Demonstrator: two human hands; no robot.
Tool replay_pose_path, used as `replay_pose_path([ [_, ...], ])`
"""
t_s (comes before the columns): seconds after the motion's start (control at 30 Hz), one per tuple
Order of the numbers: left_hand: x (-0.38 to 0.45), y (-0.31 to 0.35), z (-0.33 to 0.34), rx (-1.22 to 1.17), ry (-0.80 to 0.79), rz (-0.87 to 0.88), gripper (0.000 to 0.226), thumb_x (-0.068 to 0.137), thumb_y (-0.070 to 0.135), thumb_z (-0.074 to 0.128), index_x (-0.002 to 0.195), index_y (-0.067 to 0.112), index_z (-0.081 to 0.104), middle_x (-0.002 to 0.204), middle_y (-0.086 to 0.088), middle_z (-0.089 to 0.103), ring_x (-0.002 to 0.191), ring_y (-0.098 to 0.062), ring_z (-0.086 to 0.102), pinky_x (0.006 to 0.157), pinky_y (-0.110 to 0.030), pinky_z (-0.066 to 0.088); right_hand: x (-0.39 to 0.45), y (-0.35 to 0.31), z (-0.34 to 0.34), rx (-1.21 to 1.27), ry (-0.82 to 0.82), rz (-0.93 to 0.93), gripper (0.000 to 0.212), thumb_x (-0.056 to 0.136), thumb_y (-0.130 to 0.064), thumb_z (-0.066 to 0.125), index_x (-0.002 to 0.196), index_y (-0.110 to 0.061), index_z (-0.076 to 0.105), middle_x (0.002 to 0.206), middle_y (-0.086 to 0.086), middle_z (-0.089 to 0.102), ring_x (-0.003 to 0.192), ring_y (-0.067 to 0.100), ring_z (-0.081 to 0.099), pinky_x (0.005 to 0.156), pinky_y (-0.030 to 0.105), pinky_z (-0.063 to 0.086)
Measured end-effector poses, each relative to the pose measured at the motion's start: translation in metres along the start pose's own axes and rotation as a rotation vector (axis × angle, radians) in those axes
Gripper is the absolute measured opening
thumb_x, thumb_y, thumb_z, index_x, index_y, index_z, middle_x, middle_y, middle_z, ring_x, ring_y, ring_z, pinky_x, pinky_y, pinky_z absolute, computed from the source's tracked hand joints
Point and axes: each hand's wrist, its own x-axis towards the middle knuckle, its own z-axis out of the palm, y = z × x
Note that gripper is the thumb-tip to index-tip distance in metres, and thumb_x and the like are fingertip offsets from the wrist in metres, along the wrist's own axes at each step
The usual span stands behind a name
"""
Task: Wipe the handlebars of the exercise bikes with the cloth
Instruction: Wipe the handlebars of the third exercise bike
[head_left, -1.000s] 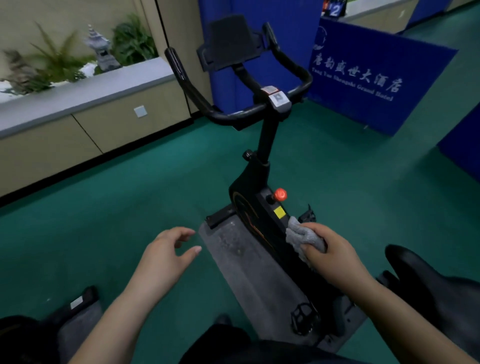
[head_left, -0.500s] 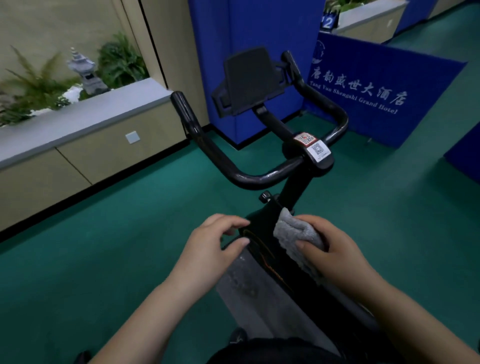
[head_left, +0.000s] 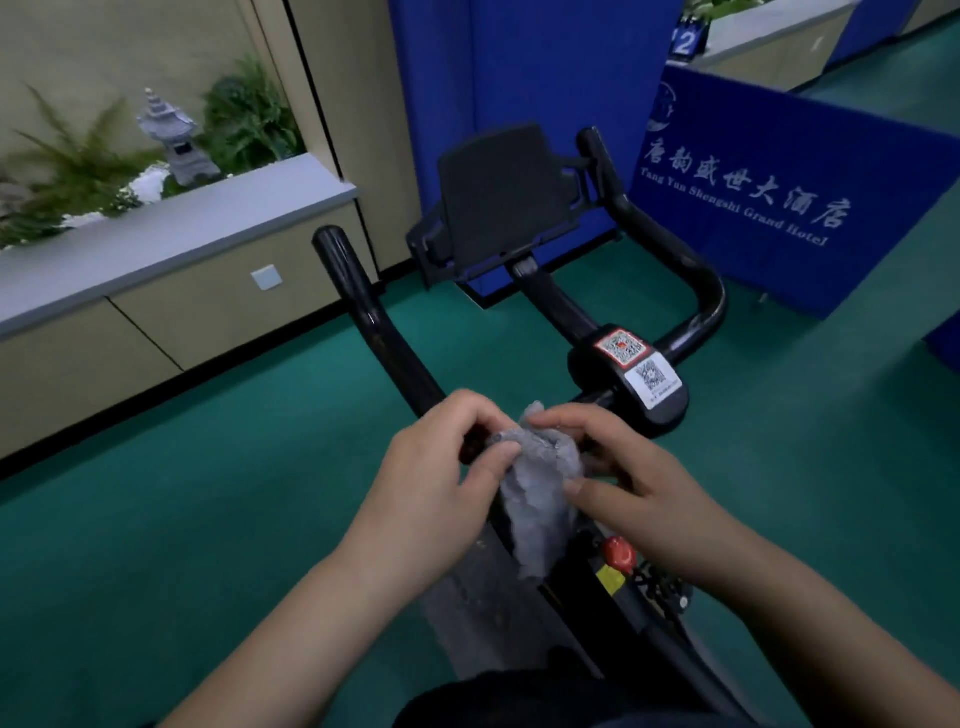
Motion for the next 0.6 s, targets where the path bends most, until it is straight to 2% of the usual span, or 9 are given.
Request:
replay_pose_path([
  [0.07, 0.01, 0.007, -0.005, -0.037, 0.052, -0.075, 0.013, 0.084, 0.019, 0.06, 0.081, 0.028, 0.051, 0.079, 0.017, 0.06, 0.077, 0.003, 0.056, 0.066, -0.01, 0.04, 0.01, 0.0, -0.02, -0.17, -0.032, -0.048, 0.04, 0.074, -0.027, 0.062, 0.114, -0.035, 0.058, 0.114, -0.007, 0.055, 0.104, 0.011, 0.056, 0.077, 0.023, 0.049],
  [0.13, 0.021, 0.01, -0.006, -0.092, 0.106, -0.161, 0.01, 0.084, 0.023, 0.055, 0.08, 0.028, 0.048, 0.072, 0.015, 0.056, 0.069, 0.004, 0.052, 0.061, -0.01, 0.035, 0.022, 0.003, -0.033, -0.3, -0.019, -0.12, 0.027, 0.073, -0.035, 0.066, 0.1, -0.033, 0.062, 0.106, -0.006, 0.05, 0.1, 0.012, 0.054, 0.078, 0.017, 0.045],
  [0.23, 0.038, 0.013, 0.004, -0.11, 0.174, -0.232, 0.008, 0.087, 0.027, 0.05, 0.081, 0.027, 0.045, 0.069, 0.008, 0.051, 0.062, 0.0, 0.045, 0.058, -0.016, 0.034, 0.033, 0.009, -0.042, -0.264, -0.054, -0.148, 0.014, 0.077, -0.033, 0.07, 0.084, -0.028, 0.06, 0.089, -0.011, 0.056, 0.082, 0.01, 0.058, 0.071, 0.019, 0.045],
  [0.3, 0.051, 0.013, 0.014, -0.036, 0.224, -0.234, 0.011, 0.091, 0.022, 0.05, 0.082, 0.026, 0.044, 0.07, 0.008, 0.054, 0.063, 0.001, 0.048, 0.057, -0.011, 0.035, 0.036, 0.012, -0.047, -0.193, -0.129, -0.091, 0.015, 0.079, -0.03, 0.074, 0.082, -0.026, 0.059, 0.075, -0.011, 0.061, 0.065, 0.008, 0.057, 0.06, 0.02, 0.046],
  [0.33, 0.059, 0.012, 0.02, -0.009, 0.215, -0.232, 0.012, 0.092, 0.022, 0.05, 0.083, 0.027, 0.045, 0.072, 0.009, 0.056, 0.066, 0.002, 0.051, 0.058, -0.011, 0.036, 0.038, 0.016, -0.052, -0.194, -0.144, -0.08, 0.014, 0.079, -0.031, 0.073, 0.08, -0.025, 0.061, 0.073, -0.011, 0.062, 0.063, 0.007, 0.057, 0.059, 0.016, 0.043],
  [0.4, 0.077, 0.006, 0.033, 0.044, 0.108, -0.239, 0.011, 0.093, 0.024, 0.051, 0.085, 0.03, 0.046, 0.077, 0.006, 0.062, 0.072, -0.004, 0.056, 0.061, -0.019, 0.041, 0.043, 0.027, -0.064, -0.287, -0.071, -0.126, 0.009, 0.082, -0.032, 0.069, 0.079, -0.025, 0.064, 0.076, -0.011, 0.062, 0.07, 0.006, 0.058, 0.062, 0.009, 0.038],
  [0.5, 0.101, -0.009, 0.054, 0.245, -0.089, -0.265, 0.004, 0.094, 0.031, 0.05, 0.093, 0.027, 0.049, 0.087, 0.0, 0.065, 0.08, -0.019, 0.061, 0.072, -0.037, 0.05, 0.057, 0.046, -0.089, -0.448, 0.169, -0.208, 0.003, 0.084, -0.021, 0.064, 0.086, -0.023, 0.065, 0.087, -0.011, 0.056, 0.086, 0.005, 0.054, 0.075, 0.01, 0.038],
  [0.53, 0.105, -0.013, 0.059, 0.363, -0.133, -0.244, 0.007, 0.093, 0.032, 0.051, 0.096, 0.026, 0.05, 0.09, 0.001, 0.064, 0.082, -0.02, 0.061, 0.073, -0.039, 0.051, 0.063, 0.052, -0.095, -0.493, 0.219, -0.214, 0.008, 0.084, -0.017, 0.065, 0.091, -0.021, 0.066, 0.093, -0.008, 0.055, 0.092, 0.007, 0.054, 0.081, 0.013, 0.04],
  [0.6, 0.11, -0.018, 0.062, 0.504, -0.186, -0.187, 0.017, 0.09, 0.035, 0.057, 0.103, 0.025, 0.054, 0.101, 0.005, 0.058, 0.092, -0.015, 0.056, 0.08, -0.033, 0.048, 0.074, 0.063, -0.101, -0.552, 0.233, -0.235, 0.016, 0.084, -0.013, 0.065, 0.099, -0.018, 0.067, 0.103, -0.004, 0.056, 0.101, 0.015, 0.054, 0.09, 0.023, 0.043],
])
